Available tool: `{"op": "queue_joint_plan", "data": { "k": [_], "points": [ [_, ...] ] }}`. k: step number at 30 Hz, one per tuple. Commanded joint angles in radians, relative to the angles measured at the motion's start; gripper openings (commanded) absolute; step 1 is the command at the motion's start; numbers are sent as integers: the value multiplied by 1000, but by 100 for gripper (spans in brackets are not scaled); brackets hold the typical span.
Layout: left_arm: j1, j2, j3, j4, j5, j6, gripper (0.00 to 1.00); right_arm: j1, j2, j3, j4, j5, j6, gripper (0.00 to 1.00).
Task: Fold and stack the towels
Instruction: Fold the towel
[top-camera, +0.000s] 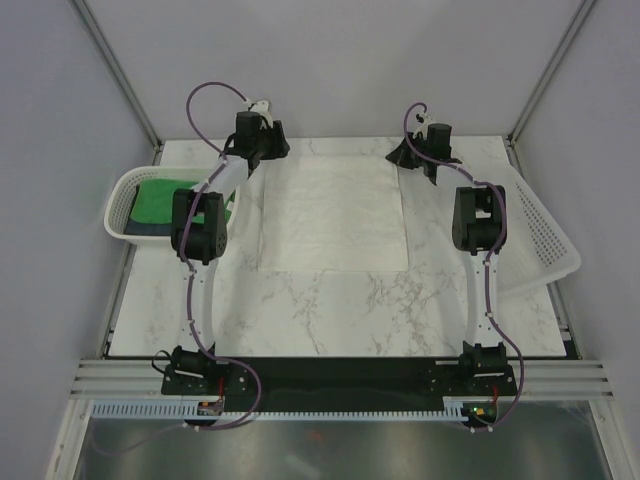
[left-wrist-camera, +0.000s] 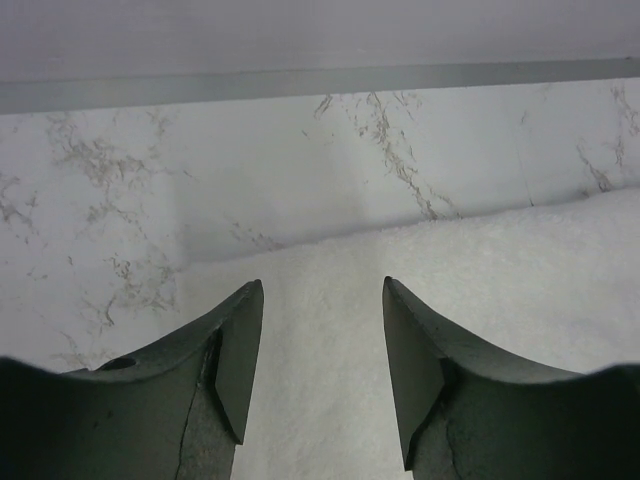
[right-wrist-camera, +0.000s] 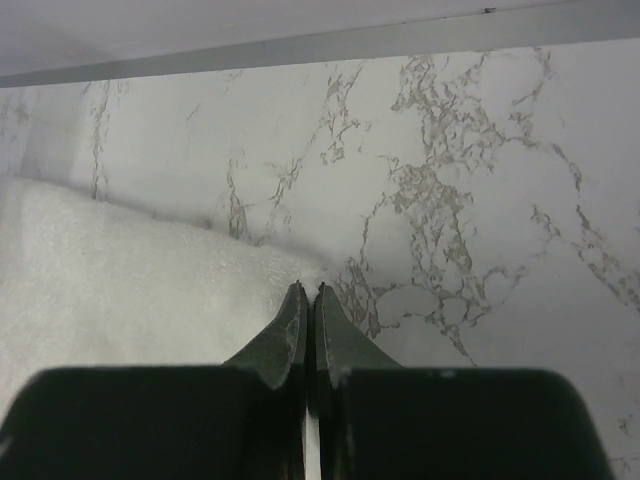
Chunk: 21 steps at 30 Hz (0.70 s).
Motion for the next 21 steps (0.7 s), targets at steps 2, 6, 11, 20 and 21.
{"op": "queue_joint_plan", "data": {
  "k": [2,6,11,20,21],
  "points": [
    [8,-55,-3,34,-153,49,59,0,-80,-7,24,-33,-21,0],
    [10,-19,39,-18,-177,38,57,1,-80,-6,24,-35,-22,0],
    [13,61,189,-156,-125,20,56,0,-85,-4,29,-46,-19,0],
    [14,81,200,-238,-137,4,54,-3,-106,-24,50,-56,2,0],
    [14,81,191,-241,-137,3,54,-3,-108,-23,52,-56,2,0]
  ]
}}
